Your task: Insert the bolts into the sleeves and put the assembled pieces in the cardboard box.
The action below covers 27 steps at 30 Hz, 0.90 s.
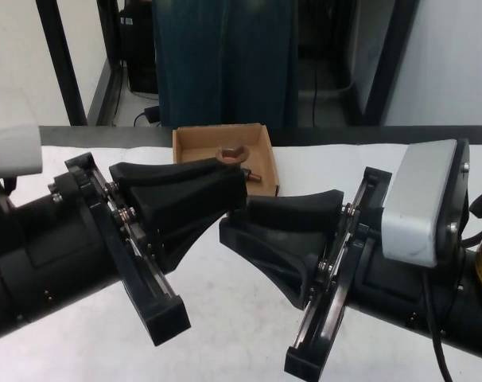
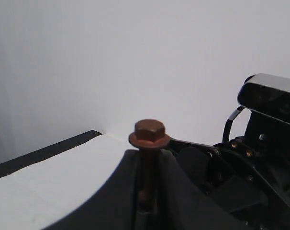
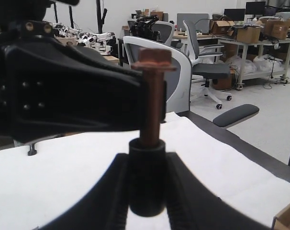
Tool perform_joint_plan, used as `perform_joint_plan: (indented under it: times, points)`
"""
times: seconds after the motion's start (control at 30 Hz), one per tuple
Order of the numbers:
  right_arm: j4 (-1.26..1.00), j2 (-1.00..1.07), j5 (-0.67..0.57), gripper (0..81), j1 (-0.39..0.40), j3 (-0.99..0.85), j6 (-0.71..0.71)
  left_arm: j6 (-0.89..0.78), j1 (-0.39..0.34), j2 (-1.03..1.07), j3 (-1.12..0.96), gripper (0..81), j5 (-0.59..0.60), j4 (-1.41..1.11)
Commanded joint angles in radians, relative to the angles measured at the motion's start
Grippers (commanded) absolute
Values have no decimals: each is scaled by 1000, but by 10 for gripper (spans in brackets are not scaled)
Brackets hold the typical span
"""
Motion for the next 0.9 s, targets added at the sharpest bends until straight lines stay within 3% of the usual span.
perform_joint_plan:
  times: [0.0, 0.07, 0.13, 0.2, 0.33, 0.4, 0.67, 0.87]
  points:
    - [-50, -5, -5, 0, 4, -9, -21, -5, -4, -6, 1, 7, 0, 19]
    - [-50, -5, -3, 0, 4, -9, -21, -5, -4, -6, 1, 17, 0, 19]
    - [-50, -5, -3, 0, 4, -9, -21, -5, -4, -6, 1, 88, 0, 19]
    - [-50, -5, -3, 0, 4, -9, -21, -5, -4, -6, 1, 188, 0, 11]
    - [-48, -5, -3, 0, 4, -9, -21, -5, -4, -6, 1, 466, 0, -15]
    - [-48, -5, 2, 0, 4, -9, -21, 7, -4, -6, 1, 548, -2, -37]
    - [-9, -5, 78, 0, 4, -9, -21, 70, 2, -6, -1, 566, -125, -138]
    - [9, -5, 277, 0, 4, -9, -65, 227, 22, -23, -12, 566, -310, -132]
